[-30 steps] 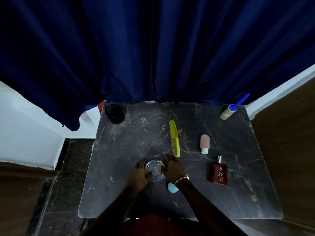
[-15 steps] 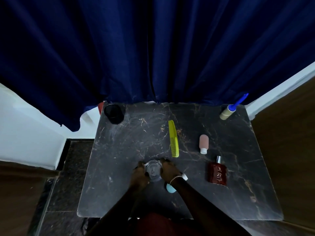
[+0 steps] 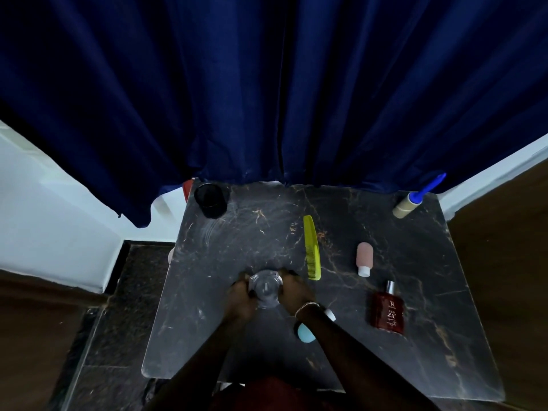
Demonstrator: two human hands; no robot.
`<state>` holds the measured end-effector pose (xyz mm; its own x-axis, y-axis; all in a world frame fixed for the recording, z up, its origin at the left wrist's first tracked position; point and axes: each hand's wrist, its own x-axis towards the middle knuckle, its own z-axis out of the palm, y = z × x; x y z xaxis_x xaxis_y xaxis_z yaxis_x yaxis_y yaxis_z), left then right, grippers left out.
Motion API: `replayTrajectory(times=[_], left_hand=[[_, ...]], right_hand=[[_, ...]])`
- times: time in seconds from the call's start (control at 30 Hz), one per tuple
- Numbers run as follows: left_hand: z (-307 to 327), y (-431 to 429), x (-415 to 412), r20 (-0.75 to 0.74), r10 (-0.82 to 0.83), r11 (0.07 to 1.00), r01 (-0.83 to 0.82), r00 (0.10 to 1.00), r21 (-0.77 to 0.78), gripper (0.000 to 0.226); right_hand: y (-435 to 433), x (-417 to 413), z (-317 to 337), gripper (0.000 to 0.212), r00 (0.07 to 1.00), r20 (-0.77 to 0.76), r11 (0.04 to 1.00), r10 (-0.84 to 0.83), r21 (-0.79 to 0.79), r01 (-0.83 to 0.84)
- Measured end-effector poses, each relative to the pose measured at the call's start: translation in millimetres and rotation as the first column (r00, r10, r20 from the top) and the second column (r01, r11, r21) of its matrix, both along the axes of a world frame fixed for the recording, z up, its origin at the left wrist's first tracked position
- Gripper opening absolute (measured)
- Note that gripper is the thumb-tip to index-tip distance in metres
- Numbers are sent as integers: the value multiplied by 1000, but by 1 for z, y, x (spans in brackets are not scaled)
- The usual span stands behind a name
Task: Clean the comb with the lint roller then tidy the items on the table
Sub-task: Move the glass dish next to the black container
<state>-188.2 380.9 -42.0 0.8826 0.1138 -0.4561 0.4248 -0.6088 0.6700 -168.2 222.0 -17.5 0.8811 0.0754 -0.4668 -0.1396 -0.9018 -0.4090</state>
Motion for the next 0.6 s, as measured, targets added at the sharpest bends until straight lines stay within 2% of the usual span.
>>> replayTrajectory(times=[0.07, 0.17, 0.27, 0.4, 0.6], left_hand=[[4, 10, 8, 37, 19, 1000, -18, 999, -21, 34], [10, 29, 21, 90, 47, 999, -48, 995, 7, 20], [23, 47, 32, 153, 48, 999, -48, 987, -3, 30], [32, 75, 44, 145, 77, 995, -85, 986, 53, 34], [35, 108, 61, 180, 91, 993, -104, 979, 61, 29]], right_hand=[[9, 8, 6, 37, 1000, 17, 1000, 5, 28, -6], [27, 23, 11, 42, 999, 40, 996, 11, 84, -15], [48, 39, 14, 47, 998, 62, 996, 10, 90, -15], [76, 57, 20, 38, 997, 73, 995, 22, 98, -30], [109, 82, 20, 37, 996, 65, 993, 58, 101, -65]])
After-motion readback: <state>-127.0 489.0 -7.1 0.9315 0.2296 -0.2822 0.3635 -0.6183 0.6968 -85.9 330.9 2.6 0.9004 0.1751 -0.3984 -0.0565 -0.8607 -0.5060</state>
